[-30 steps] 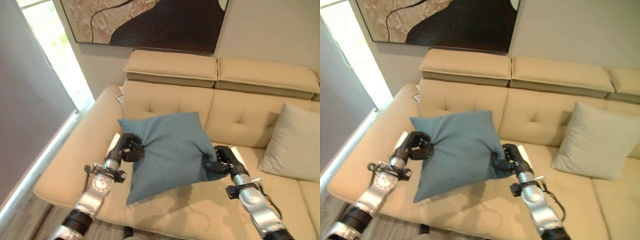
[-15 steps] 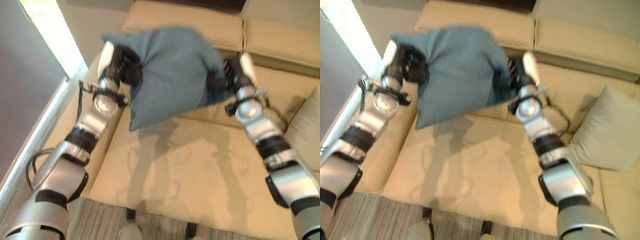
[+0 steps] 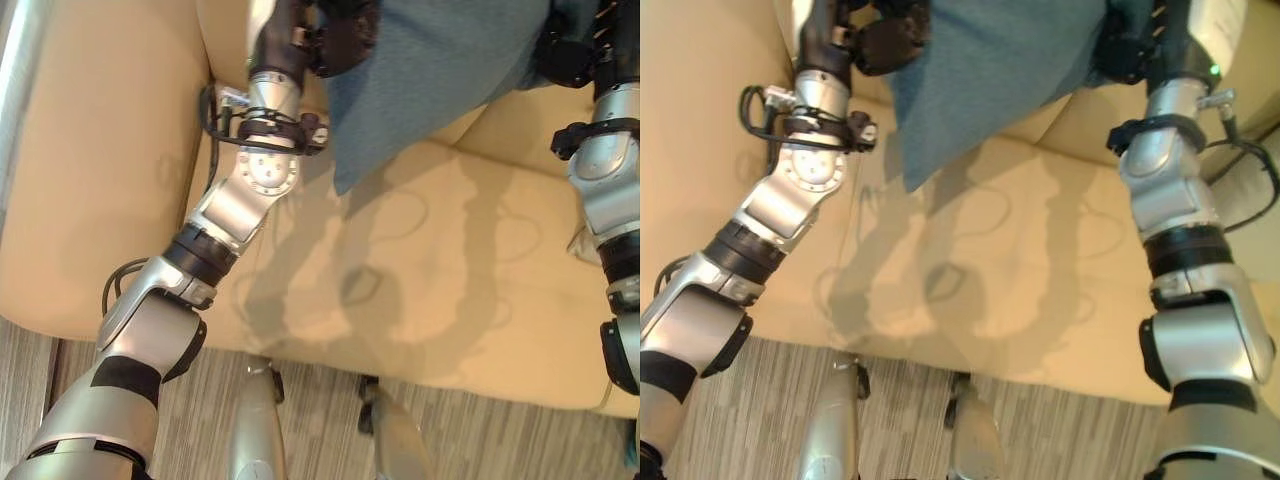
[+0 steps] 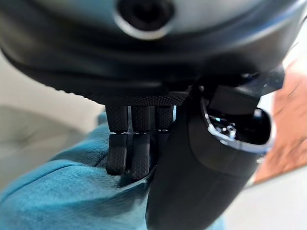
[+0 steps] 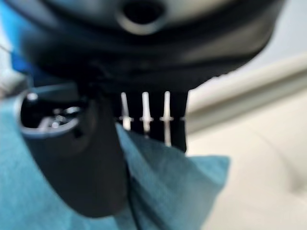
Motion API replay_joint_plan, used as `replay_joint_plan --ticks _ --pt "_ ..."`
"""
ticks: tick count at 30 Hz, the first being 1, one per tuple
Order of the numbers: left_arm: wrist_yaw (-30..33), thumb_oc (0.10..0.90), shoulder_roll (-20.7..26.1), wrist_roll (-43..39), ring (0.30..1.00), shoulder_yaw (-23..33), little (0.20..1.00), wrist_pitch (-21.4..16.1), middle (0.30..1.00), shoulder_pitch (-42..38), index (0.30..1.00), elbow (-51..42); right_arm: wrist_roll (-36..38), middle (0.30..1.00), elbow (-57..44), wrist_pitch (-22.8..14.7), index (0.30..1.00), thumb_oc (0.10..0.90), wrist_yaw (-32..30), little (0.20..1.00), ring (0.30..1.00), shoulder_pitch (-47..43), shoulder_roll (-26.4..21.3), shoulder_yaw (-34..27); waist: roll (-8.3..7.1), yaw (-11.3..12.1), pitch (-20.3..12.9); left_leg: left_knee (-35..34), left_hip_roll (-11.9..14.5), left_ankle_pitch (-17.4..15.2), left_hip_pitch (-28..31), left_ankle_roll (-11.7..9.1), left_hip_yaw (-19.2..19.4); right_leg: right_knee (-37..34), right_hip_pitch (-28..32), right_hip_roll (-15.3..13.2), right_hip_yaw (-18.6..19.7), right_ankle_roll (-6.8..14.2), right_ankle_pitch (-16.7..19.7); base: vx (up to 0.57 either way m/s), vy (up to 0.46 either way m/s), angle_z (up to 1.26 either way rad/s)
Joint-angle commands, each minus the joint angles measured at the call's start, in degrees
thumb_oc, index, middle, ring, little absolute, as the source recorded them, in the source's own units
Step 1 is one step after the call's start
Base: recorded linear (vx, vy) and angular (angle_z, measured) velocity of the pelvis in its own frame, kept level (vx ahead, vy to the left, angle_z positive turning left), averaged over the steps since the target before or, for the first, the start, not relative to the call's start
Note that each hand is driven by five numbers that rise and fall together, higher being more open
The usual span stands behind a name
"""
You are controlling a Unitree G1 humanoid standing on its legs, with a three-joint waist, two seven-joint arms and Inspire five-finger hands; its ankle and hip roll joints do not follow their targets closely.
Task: Pick up all the scattered cushions and arrange them neatly on the sofa.
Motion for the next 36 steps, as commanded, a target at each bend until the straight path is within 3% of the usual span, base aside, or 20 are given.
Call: replay_joint_plan --ticks 1,8,14,19,26,27,28,29,30,36 --pt "3.4 0.4 -7.5 4.5 0.3 -0.8 0.3 -10.1 0.3 -15.8 0.3 -0.8 4.4 0.3 4.7 -1.8 0.3 0.4 -4.9 0.3 0.3 -6.1 -3.1 2.5 1.05 -0.2 -6.8 3.1 3.6 -7.0 -2.4 -7.5 -0.5 9.3 -0.7 -1.3 -0.8 5.5 -8.5 -0.05 0.045 0.23" --pt "3.8 0.4 -11.7 3.6 0.3 -4.6 0.3 -8.6 0.3 -19.7 0.3 10.8 6.6 0.3 16.0 -0.7 0.3 0.4 -3.3 0.3 0.3 -12.0 -0.1 8.3 1.5 -1.8 -3.7 1.8 2.8 -5.7 -6.8 -7.5 0.9 8.2 -5.3 -3.0 -0.6 6.7 -6.1 -0.04 0.061 0.01" --pt "2.9 0.4 -9.9 7.1 0.3 -6.6 0.3 -6.3 0.3 -18.9 0.3 17.0 9.9 0.3 15.7 -1.0 0.3 0.4 -3.3 0.3 0.3 -5.6 5.5 2.3 2.22 -3.0 -2.7 1.5 2.2 -6.1 -7.6 -7.4 2.1 7.4 -6.5 -3.5 -0.4 7.0 -5.2 -0.01 0.053 -0.03" --pt "0.8 0.4 -9.9 6.8 0.3 -6.8 0.3 -4.9 0.3 -18.9 0.3 23.1 8.1 0.3 15.3 0.1 0.3 0.4 -3.2 0.3 0.3 1.4 10.3 -0.3 1.73 -3.6 -2.3 2.9 2.2 -7.0 -7.9 -6.7 1.9 7.4 -6.3 -3.3 -0.3 6.9 -5.2 0.0 0.0 0.0" --pt "-1.1 0.4 -10.1 8.5 0.3 -8.5 0.3 -4.4 0.3 -19.1 0.3 22.8 11.6 0.3 18.0 -0.4 0.3 0.4 -3.3 0.3 0.3 4.9 11.3 -5.0 2.17 -3.3 -2.1 3.4 1.4 -7.5 -8.5 -6.2 1.6 7.2 -6.8 -3.7 -0.3 6.9 -4.9 0.0 0.01 -0.04" --pt "-0.9 0.406 -10.4 7.8 0.309 -8.1 0.309 -4.4 0.309 -19.4 0.309 23.2 12.9 0.778 18.9 -0.5 0.778 0.718 -4.1 0.778 0.778 4.2 11.1 -5.8 2.37 -3.1 -2.1 3.3 1.3 -7.5 -8.6 -6.1 1.5 7.2 -7.0 -3.7 -0.2 7.0 -5.0 0.0 0.0 0.0" --pt "-0.9 0.587 -10.4 7.8 0.58 -8.1 0.58 -4.4 0.58 -19.5 0.58 23.3 12.9 0.9 19.0 -0.5 0.9 0.8 -4.1 0.9 0.9 4.1 11.0 -5.8 2.4 -3.1 -2.1 3.3 1.3 -7.5 -8.7 -6.1 1.5 7.2 -7.0 -3.7 -0.2 7.0 -5.0 0.0 0.0 0.0" --pt "-0.9 0.587 -10.6 7.5 0.58 -8.1 0.58 -4.4 0.58 -19.6 0.58 23.5 13.4 0.9 19.4 -0.6 0.9 0.8 -4.0 0.9 0.9 3.8 11.1 -5.7 2.52 -3.0 -2.1 3.2 1.3 -7.4 -8.6 -6.1 1.5 7.2 -7.0 -3.8 -0.2 7.0 -5.0 0.0 0.0 0.0" --pt "-1.0 0.8 -10.6 7.4 0.9 -8.0 0.9 -4.5 0.9 -19.4 0.9 23.5 14.0 0.9 19.3 -0.9 0.9 0.8 -3.9 0.9 0.9 3.5 11.1 -5.6 2.61 -2.9 -2.1 3.1 1.3 -7.5 -8.5 -6.1 1.4 7.2 -7.0 -3.8 -0.2 7.0 -4.9 0.0 0.0 0.0" --pt "-2.9 0.8 -9.5 6.2 0.9 -8.5 0.9 -3.4 0.9 -18.5 0.9 25.9 17.1 0.9 16.7 -2.1 0.9 0.8 -4.4 0.9 0.9 1.0 9.9 -6.2 3.13 -2.7 -2.8 3.7 1.3 -8.2 -8.0 -5.8 1.8 7.3 -7.0 -3.8 0.4 7.0 -5.2 0.01 0.006 -0.01"
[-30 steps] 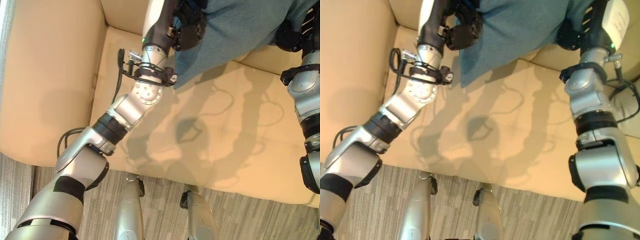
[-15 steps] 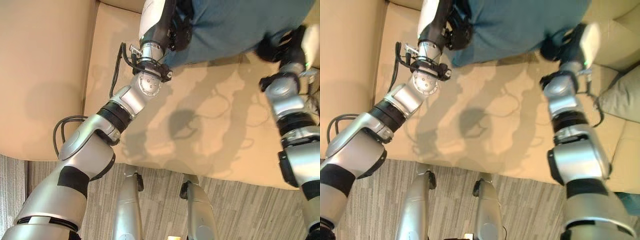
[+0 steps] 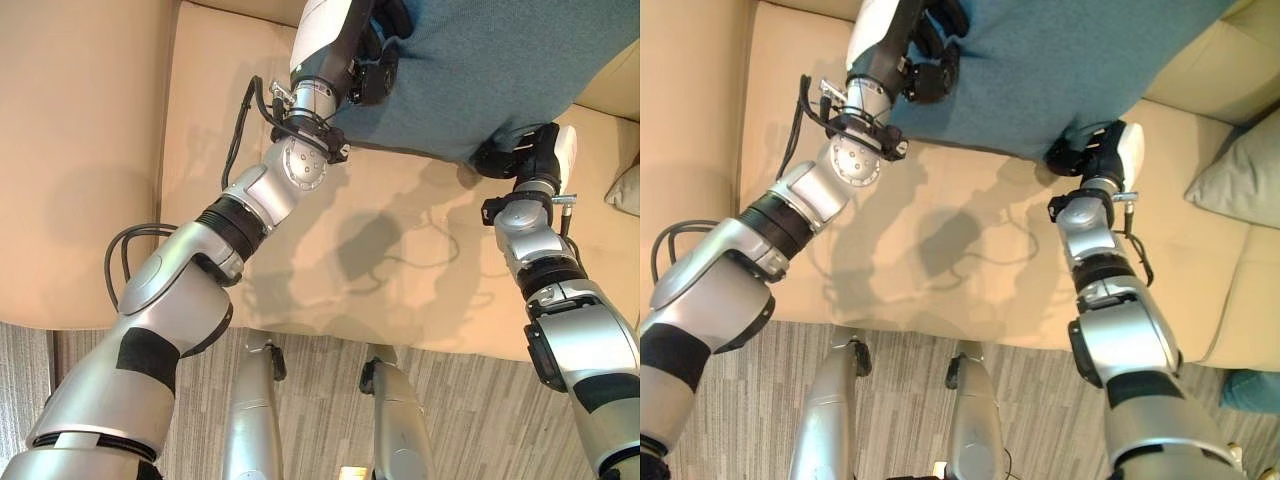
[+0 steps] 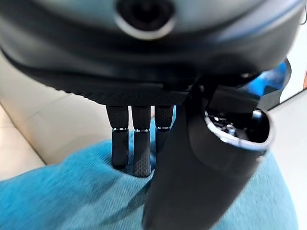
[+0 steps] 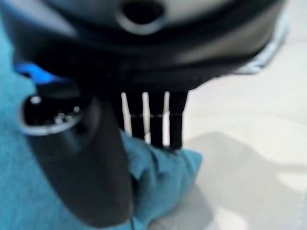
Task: Pick up all the scattered cushions and arrange them neatly on the sofa.
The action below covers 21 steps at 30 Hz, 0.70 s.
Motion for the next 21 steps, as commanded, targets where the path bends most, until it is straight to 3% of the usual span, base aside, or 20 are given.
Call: replay_joint_plan --ticks 1,5,7,9,11,14,16,21 --pt "-0.8 0.8 -5.3 1.4 0.9 3.5 0.9 -3.3 0.9 -6.4 0.9 2.7 0.8 0.9 -0.8 -2.3 0.9 0.8 -3.3 0.9 0.9 -1.5 -7.4 0.4 4.08 0.2 -3.5 -0.3 2.6 -6.4 2.5 -6.5 -1.0 2.3 5.2 -1.7 0.2 5.2 -7.1 0.01 0.004 -0.06" --pt "1.2 0.8 -0.1 -0.8 0.9 9.2 0.9 -2.9 0.9 -1.7 0.9 0.2 0.1 0.9 -4.9 -2.0 0.9 0.8 -5.3 0.9 0.9 0.9 -9.1 -2.8 4.84 1.1 -4.2 0.9 2.9 -7.4 3.7 -6.3 -1.0 2.5 6.4 -1.6 0.5 4.8 -8.0 0.01 -0.021 -0.09" --pt "2.9 0.8 2.3 -0.2 0.9 15.8 0.9 -2.5 0.9 6.1 0.9 -7.9 -5.0 0.9 -11.2 -0.2 0.9 0.8 -6.8 0.9 0.9 8.3 -11.6 -6.1 5.24 2.0 -4.7 1.3 3.1 -8.3 5.4 -6.1 -1.0 2.6 7.6 -1.5 0.4 4.4 -8.8 0.04 -0.048 -0.11" --pt "3.1 0.8 2.9 -0.3 0.9 18.3 0.9 -2.1 0.9 9.0 0.9 -10.0 -5.0 0.9 -13.4 -0.1 0.9 0.8 -7.3 0.9 0.9 11.1 -12.1 -9.1 5.28 2.4 -5.1 1.4 3.1 -8.6 5.8 -6.1 -1.2 2.6 8.1 -1.5 0.3 4.2 -9.2 0.02 -0.047 -0.1" --pt "3.1 0.8 3.9 -1.8 0.9 23.0 0.9 -1.5 0.9 15.2 0.9 -14.3 -1.5 0.9 -17.5 -0.9 0.9 0.8 -8.0 0.9 0.9 17.7 -11.0 -15.6 5.66 3.1 -5.6 1.4 3.0 -8.6 7.0 -6.0 -1.5 2.5 9.2 -1.3 0.4 3.7 -9.7 0.04 -0.073 -0.03" --pt "2.6 0.8 5.1 -2.2 0.9 25.9 0.9 -1.0 0.9 19.3 0.9 -18.1 -1.1 0.9 -22.1 -1.2 0.9 0.8 -8.2 0.9 0.9 22.6 -10.3 -19.1 5.75 3.5 -6.2 1.0 2.9 -8.5 8.0 -6.0 -1.6 2.3 10.0 -1.2 0.5 3.5 -9.9 0.03 -0.048 0.0" --pt "1.5 0.8 6.6 -2.8 0.9 29.1 0.9 -1.2 0.9 24.7 0.9 -22.0 2.2 0.9 -27.6 -3.7 0.9 0.8 -8.1 0.9 0.9 26.8 -8.5 -23.5 6.18 4.1 -6.6 0.8 2.9 -8.7 9.2 -5.9 -1.7 2.1 11.1 -1.1 0.4 3.2 -10.3 0.04 -0.049 -0.04" --pt "-0.3 0.8 6.8 -4.3 0.9 34.0 0.9 -1.5 0.9 34.2 0.9 -26.9 4.1 0.9 -34.5 -5.2 0.9 0.8 -5.4 0.9 0.9 34.0 -6.2 -26.5 6.0 4.8 -7.8 0.5 2.9 -9.1 11.7 -5.9 -1.9 1.9 13.1 -0.5 0.5 2.6 -11.1 0.03 -0.053 0.02"
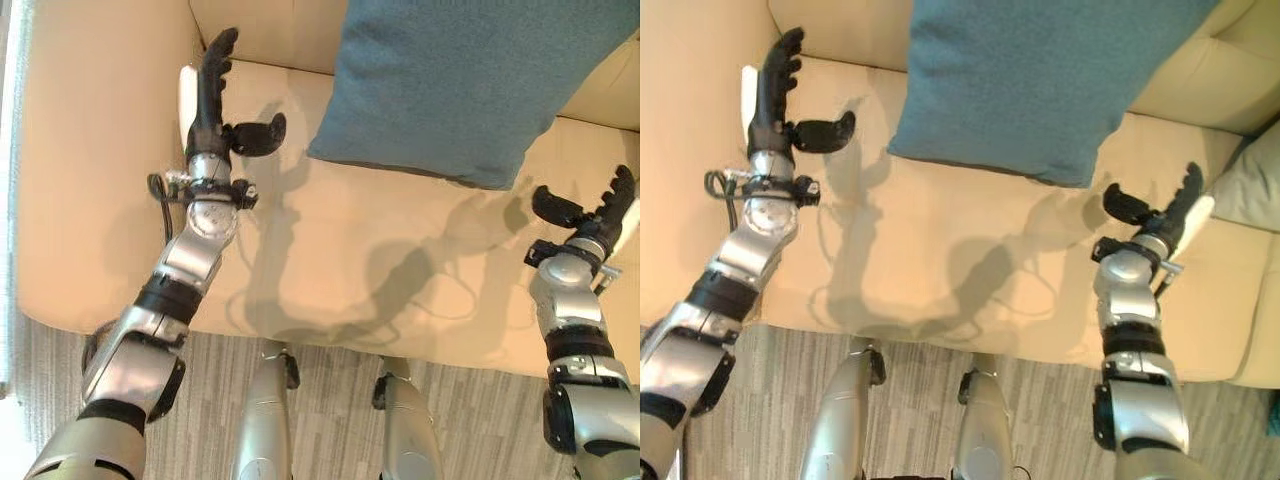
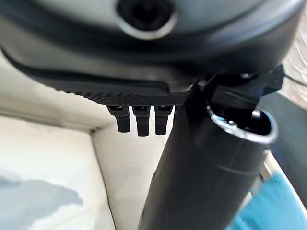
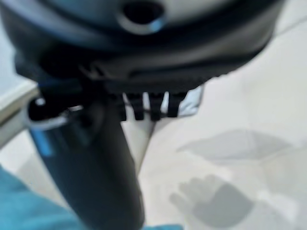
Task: Pick up all the scattered cushions and arrange them neatly on the sofa.
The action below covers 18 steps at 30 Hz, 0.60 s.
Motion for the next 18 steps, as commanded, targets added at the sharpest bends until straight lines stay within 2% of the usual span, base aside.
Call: replay_joint_plan --ticks 1,2,4,5,6,7,9,10,11,12,13,14,16,17,18 --pt "-0.9 0.8 -2.4 0.2 0.9 3.3 0.9 -4.2 0.9 0.2 0.9 -4.2 0.4 0.9 -6.7 -5.9 0.9 0.8 0.0 0.9 0.9 4.6 -4.7 -2.5 2.62 1.2 -8.6 3.5 2.5 -8.4 1.4 -5.0 -3.5 6.1 3.8 -0.9 -0.9 2.5 -11.9 0.04 -0.103 -0.02" --pt "-1.8 0.8 -2.3 -1.8 0.9 6.2 0.9 -5.0 0.9 5.8 0.9 -6.6 -2.0 0.9 -10.7 -5.1 0.9 0.8 3.3 0.9 0.9 12.5 -2.6 -3.6 2.52 0.7 -8.7 3.6 2.8 -8.6 2.8 -5.1 -3.4 6.5 5.0 -0.3 -1.1 2.2 -12.7 0.03 -0.097 -0.01" --pt "-3.1 0.8 -2.3 -3.4 0.9 7.4 0.9 -5.4 0.9 10.1 0.9 -8.2 -4.4 0.9 -12.8 -4.6 0.9 0.8 3.7 0.9 0.9 16.5 -1.1 -3.8 2.39 0.8 -9.7 3.6 3.0 -8.6 3.9 -5.2 -3.4 6.9 5.9 0.0 -1.1 2.0 -13.2 0.08 -0.087 0.01" --pt "-5.5 0.8 -2.0 -5.0 0.9 10.2 0.9 -6.0 0.9 17.9 0.9 -9.6 -5.8 0.9 -14.7 -4.7 0.9 0.8 6.5 0.9 0.9 21.9 0.5 -4.8 2.45 1.0 -10.5 3.7 3.7 -8.8 6.0 -5.2 -3.5 8.2 7.3 0.7 -1.5 1.4 -14.7 0.1 -0.09 -0.03" --pt "-5.7 0.8 -2.0 -5.1 0.9 10.4 0.9 -5.9 0.9 19.2 0.9 -10.3 -5.9 0.9 -15.3 -4.6 0.9 0.8 6.6 0.9 0.9 22.8 0.8 -4.6 2.39 0.9 -10.7 3.6 3.7 -8.8 6.6 -5.3 -3.5 8.3 7.8 0.7 -1.5 1.4 -15.0 0.12 -0.13 -0.03" --pt "-7.3 0.8 -2.3 -7.9 0.9 11.8 0.9 -6.6 0.9 23.8 0.9 -10.8 -5.8 0.9 -16.0 -4.5 0.9 0.8 8.0 0.9 0.9 25.5 1.8 -5.4 2.44 1.1 -11.0 3.9 4.1 -9.3 8.2 -5.5 -3.6 9.5 9.1 1.1 -1.6 1.0 -16.5 0.08 -0.146 -0.05" --pt "-10.3 0.8 -4.0 -10.0 0.9 15.9 0.9 -6.3 0.9 37.3 0.9 -11.4 -7.2 0.9 -16.2 -4.2 0.9 0.8 11.3 0.9 0.9 32.5 5.8 -5.1 2.83 1.7 -12.8 4.0 5.9 -8.7 12.9 -6.0 -4.1 13.0 12.7 2.5 -2.8 -0.5 -20.0 0.1 -0.232 0.03" --pt "-10.3 0.8 -4.0 -10.0 0.9 16.0 0.9 -6.2 0.9 37.6 0.9 -11.6 -7.2 0.9 -16.3 -4.2 0.9 0.8 11.3 0.9 0.9 32.7 5.8 -5.0 2.9 1.6 -12.8 3.7 5.9 -8.3 12.9 -6.0 -4.2 12.8 12.7 2.6 -2.9 -0.6 -19.7 0.08 -0.199 0.08" --pt "-10.5 0.8 -4.5 -9.3 0.9 17.4 0.9 -5.6 0.9 40.9 0.9 -10.8 -7.7 0.9 -16.1 -4.2 0.9 0.8 12.4 0.9 0.9 34.2 6.5 -4.9 3.1 2.1 -13.5 3.8 6.7 -7.5 14.1 -6.3 -4.7 13.9 13.9 3.4 -3.3 -1.4 -20.8 0.02 -0.225 0.14" --pt "-10.7 0.8 -5.2 -7.7 0.9 19.0 0.9 -4.5 0.9 46.9 0.9 -9.5 -8.0 0.9 -15.3 -4.0 0.9 0.8 13.8 0.9 0.9 35.8 6.8 -4.1 3.65 3.1 -14.8 3.0 8.4 -4.7 16.4 -7.2 -5.6 15.5 15.8 5.2 -4.5 -2.6 -22.4 0.05 -0.301 0.13" --pt "-10.7 0.8 -5.8 -7.3 0.9 19.4 0.9 -3.9 0.9 49.1 0.9 -8.2 -8.0 0.9 -14.8 -3.8 0.9 0.8 14.3 0.9 0.9 36.0 7.2 -3.4 3.96 4.0 -15.6 2.2 9.5 -2.5 17.2 -7.8 -6.0 15.7 17.1 6.3 -5.3 -3.3 -23.4 -0.04 -0.355 0.17" --pt "-11.4 0.8 -6.9 -9.3 0.9 20.4 0.9 -3.6 0.9 51.9 0.9 -6.9 -7.4 0.9 -13.3 -3.7 0.9 0.8 14.2 0.9 0.9 35.8 7.0 -3.0 4.56 5.0 -16.4 0.2 10.9 1.5 18.0 -9.2 -7.0 14.5 19.6 8.0 -6.2 -3.9 -24.2 -0.09 -0.267 0.23" --pt "-11.2 0.8 -8.6 -9.9 0.9 21.3 0.9 -2.7 0.9 54.1 0.9 -4.7 -6.3 0.9 -12.6 -3.8 0.9 0.8 14.7 0.9 0.9 35.8 7.2 -2.4 5.44 6.1 -17.1 -1.7 12.5 8.4 17.3 -11.4 -7.8 11.9 21.6 9.7 -7.6 -5.0 -23.8 -0.2 -0.221 0.37" --pt "-11.2 0.8 -9.3 -8.6 0.9 22.1 0.9 -2.5 0.9 54.8 0.9 -3.8 -5.8 0.9 -11.4 -4.0 0.9 0.8 14.2 0.9 0.9 35.5 7.0 -2.4 4.84 6.3 -16.9 -1.5 12.5 7.0 17.7 -10.5 -5.4 10.4 22.6 9.7 -9.0 -5.5 -23.6 -0.44 -0.274 0.48" --pt "-11.2 0.8 -10.1 -6.5 0.9 22.6 0.9 -2.3 0.9 56.1 0.9 -2.0 -4.9 0.9 -9.9 -4.0 0.9 0.8 14.0 0.9 0.9 35.3 6.7 -2.5 3.93 6.4 -17.5 1.8 11.9 3.2 18.6 -8.5 -1.4 7.9 22.7 9.4 -11.3 -6.0 -22.0 -0.53 -0.319 0.57"
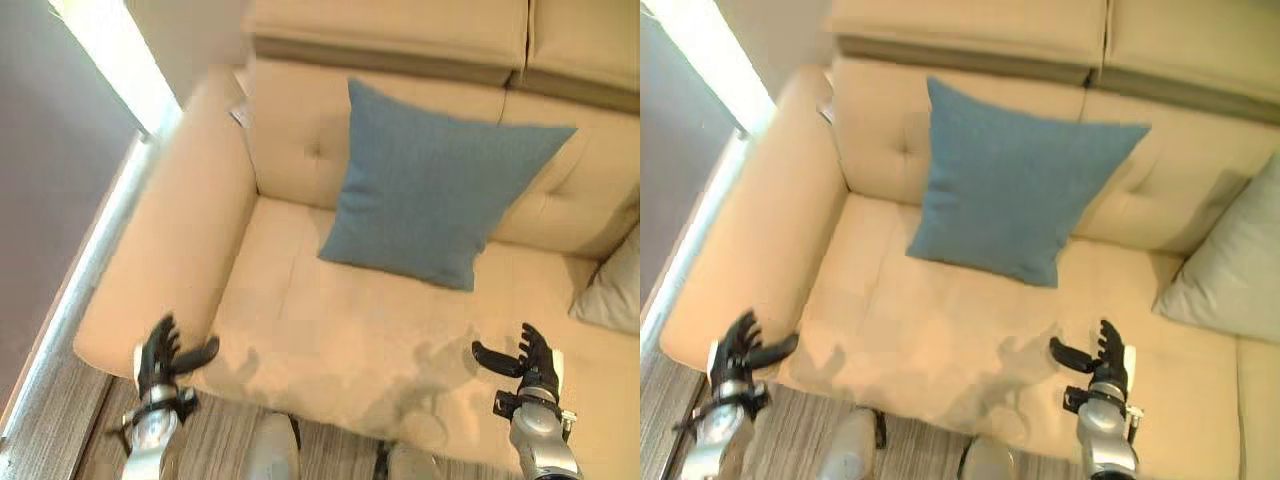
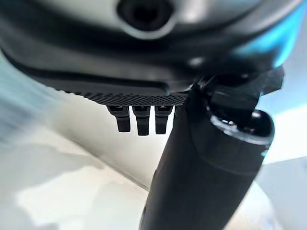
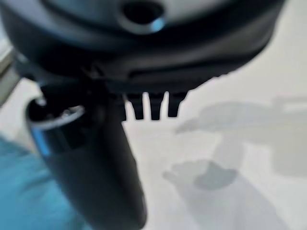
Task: Pick up all the scattered cushions and arrange them neatly on the sofa.
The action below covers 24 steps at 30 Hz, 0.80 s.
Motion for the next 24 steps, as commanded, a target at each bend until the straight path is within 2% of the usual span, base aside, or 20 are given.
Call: replay_joint_plan --ticks 1,2,3,5,6,7,8,9,11,12,14,15,16,17,18,19,20,21,22,24 --pt "0.3 0.8 1.0 5.1 0.9 1.5 0.9 -2.9 0.9 -1.9 0.9 2.8 0.9 0.9 0.6 -4.5 0.9 0.8 -1.3 0.9 0.9 -0.4 -4.0 -2.6 -2.7 0.7 -7.7 8.9 3.2 0.7 -0.7 -0.9 7.2 3.7 -0.1 -0.4 -5.4 -2.4 -10.3 -0.55 -0.291 0.72" --pt "-0.1 0.8 0.5 6.4 0.9 1.1 0.9 -2.6 0.9 -1.6 0.9 5.3 2.0 0.9 1.9 -4.5 0.9 0.8 -1.7 0.9 0.9 -0.5 -4.4 -3.3 -2.91 0.1 -8.7 11.7 2.2 -3.5 1.7 -0.1 9.9 2.7 -1.1 -1.1 -7.3 -2.4 -9.1 -0.29 -0.154 0.81" --pt "-0.1 0.8 0.5 6.4 0.9 1.1 0.9 -2.7 0.9 -1.7 0.9 5.5 2.0 0.9 2.0 -4.6 0.9 0.8 -1.7 0.9 0.9 -0.6 -4.5 -3.2 -2.77 0.1 -8.5 12.3 2.3 -4.0 1.7 -0.1 9.9 2.7 -0.9 -1.0 -7.2 -2.3 -9.2 -0.24 -0.092 0.79" --pt "-0.4 0.8 -0.8 5.1 0.9 1.1 0.9 -1.5 0.9 -1.7 0.9 11.2 3.2 0.9 3.2 -4.5 0.9 0.8 -1.4 0.9 0.9 -0.8 -5.2 -3.9 -2.55 -1.2 -10.2 14.7 -0.1 -8.5 7.0 -0.1 12.1 1.6 -2.3 -1.8 -9.3 -2.1 -6.7 -0.29 -0.05 0.33" --pt "-0.8 0.8 -1.5 4.1 0.9 0.9 0.9 -1.2 0.9 -2.0 0.9 13.9 3.9 0.9 3.8 -4.2 0.9 0.8 -1.5 0.9 0.9 -1.2 -5.7 -4.3 -1.99 -2.2 -10.9 15.2 -1.1 -10.1 9.6 -0.1 12.0 1.6 -2.7 -2.1 -10.3 -2.1 -6.0 -0.48 0.031 0.3" --pt "-1.3 0.8 -2.2 4.9 0.9 0.2 0.9 -0.4 0.9 -2.8 0.9 20.9 5.4 0.9 5.0 -4.3 0.9 0.8 -1.1 0.9 0.9 -1.4 -6.5 -5.4 -1.15 -4.3 -11.9 15.4 -3.7 -12.0 14.6 -0.8 10.1 2.8 -5.2 -3.0 -11.6 -2.0 -3.9 -0.41 0.094 0.85" --pt "-1.7 0.8 -2.8 4.7 0.9 -0.2 0.9 -0.2 0.9 -3.5 0.9 24.0 5.8 0.9 5.3 -4.3 0.9 0.8 -0.8 0.9 0.9 -1.5 -6.7 -5.7 -0.67 -5.4 -12.3 15.3 -5.1 -12.7 16.4 -1.0 7.9 3.4 -6.3 -3.4 -11.6 -2.1 -3.4 -0.34 0.084 0.97" --pt "-1.7 0.8 -2.9 4.7 0.9 -0.2 0.9 -0.4 0.9 -3.6 0.9 24.1 5.8 0.9 5.3 -4.3 0.9 0.8 -0.8 0.9 0.9 -1.5 -6.8 -5.7 -0.61 -5.5 -12.2 15.3 -5.1 -12.7 16.4 -1.0 7.7 3.4 -6.2 -3.4 -11.8 -2.1 -3.5 -0.2 0.09 0.99" --pt "-2.0 0.8 -3.9 5.5 0.9 -1.2 0.9 -0.2 0.9 -5.3 0.9 30.9 6.3 0.9 6.9 -4.8 0.9 0.8 -0.6 0.9 0.9 -1.8 -8.0 -6.2 0.45 -7.9 -12.6 14.3 -7.4 -13.6 21.5 -1.8 3.5 5.1 -9.7 -4.6 -12.6 -2.0 -1.8 -0.48 0.164 0.35" --pt "-1.7 0.8 -5.3 6.2 0.9 -3.0 0.9 -0.1 0.9 -6.9 0.9 34.2 6.5 0.9 8.2 -5.5 0.9 0.8 -1.3 0.9 0.9 -2.7 -8.6 -5.6 0.94 -9.7 -12.3 11.9 -8.2 -15.0 22.4 -1.1 0.9 4.8 -12.7 -5.2 -11.8 -1.2 -0.4 -0.53 0.167 -0.15" --pt "-1.7 0.8 -5.3 6.2 0.9 -3.0 0.9 -0.1 0.9 -7.0 0.9 34.3 6.6 0.9 8.3 -5.5 0.9 0.8 -1.3 0.9 0.9 -2.8 -8.6 -5.6 0.97 -9.8 -12.3 12.0 -8.3 -15.0 22.3 -1.1 0.8 4.8 -12.8 -5.3 -11.9 -1.2 -0.4 -0.38 0.129 0.4" --pt "-1.4 0.8 -7.4 4.2 0.9 -3.2 0.9 0.4 0.9 -8.9 0.9 36.9 6.8 0.9 8.0 -5.1 0.9 0.8 -1.9 0.9 0.9 -3.3 -7.1 -5.1 -0.5 -11.4 -11.6 4.8 -11.7 -25.6 23.4 3.1 1.9 3.7 -16.5 -10.6 -11.3 2.8 6.4 -0.41 0.167 0.59" --pt "-1.4 0.8 -7.3 4.2 0.9 -3.1 0.9 0.3 0.9 -9.0 0.9 37.0 6.8 0.9 7.9 -5.1 0.9 0.8 -2.0 0.9 0.9 -3.4 -7.0 -5.0 -0.44 -11.1 -11.4 4.8 -11.7 -25.9 23.6 3.4 2.2 3.7 -16.5 -10.5 -10.9 3.1 6.6 -0.74 0.191 0.07" --pt "-1.5 0.8 -8.1 4.2 0.9 -3.1 0.9 0.3 0.9 -10.9 0.9 38.1 6.0 0.9 6.5 -4.5 0.9 0.8 -2.1 0.9 0.9 -3.2 -4.9 -4.6 -0.86 -11.8 -10.1 3.6 -12.2 -27.1 22.4 4.4 3.0 0.0 -17.8 -13.7 -9.3 6.0 9.9 -0.33 0.046 -0.16" --pt "-1.6 0.8 -8.0 4.2 0.9 -3.0 0.9 0.2 0.9 -11.0 0.9 38.2 6.0 0.9 6.5 -4.4 0.9 0.8 -2.2 0.9 0.9 -3.2 -4.9 -4.6 -0.96 -11.7 -10.0 3.6 -12.3 -27.1 22.4 4.4 3.1 -0.1 -17.9 -13.7 -9.1 6.0 10.1 -0.57 0.025 -0.26" --pt "-1.0 0.8 -7.8 4.7 0.9 -3.3 0.9 0.3 0.9 -11.9 0.9 39.6 5.5 0.9 5.8 -4.6 0.9 0.8 -2.3 0.9 0.9 -3.2 -3.8 -4.1 -1.42 -12.9 -9.1 3.9 -12.1 -26.2 21.3 4.4 3.5 -0.4 -18.7 -14.9 -6.2 7.0 10.9 -0.59 0.0 -0.25" --pt "-0.7 0.8 -7.2 4.9 0.9 -2.3 0.9 0.4 0.9 -12.7 0.9 41.3 5.6 0.9 5.5 -4.9 0.9 0.8 -2.7 0.9 0.9 -3.8 -3.0 -3.8 -1.04 -12.8 -7.8 4.6 -11.4 -25.1 19.5 5.2 4.0 2.0 -18.2 -12.5 -0.9 6.5 6.9 -0.78 -0.009 -0.22" --pt "-0.6 0.8 -7.2 4.0 0.9 -1.6 0.9 0.5 0.9 -12.7 0.9 42.3 5.8 0.9 5.2 -5.2 0.9 0.8 -2.8 0.9 0.9 -3.9 -2.3 -3.7 -1.4 -12.3 -7.5 4.9 -11.6 -23.5 17.9 5.8 5.0 5.5 -16.6 -11.5 -0.1 5.6 4.6 -0.55 -0.009 -0.18" --pt "-0.6 0.8 -7.1 3.9 0.9 -1.6 0.9 0.4 0.9 -12.8 0.9 42.3 5.8 0.9 5.2 -5.2 0.9 0.8 -2.8 0.9 0.9 -3.9 -2.2 -3.7 -1.63 -12.2 -7.5 4.8 -11.8 -23.4 17.8 5.8 5.1 5.7 -16.9 -11.7 0.0 5.5 4.6 -0.35 -0.012 -0.31" --pt "-1.1 0.8 -7.4 3.9 0.9 -0.7 0.9 0.8 0.9 -11.6 0.9 44.5 4.9 0.9 4.3 -5.7 0.9 0.8 -2.9 0.9 0.9 -3.0 -1.3 -3.5 -1.92 -10.4 -8.1 5.3 -11.5 -21.3 15.7 7.2 7.8 13.5 -13.4 -10.1 -2.1 4.1 0.6 -0.45 -0.049 -0.58"
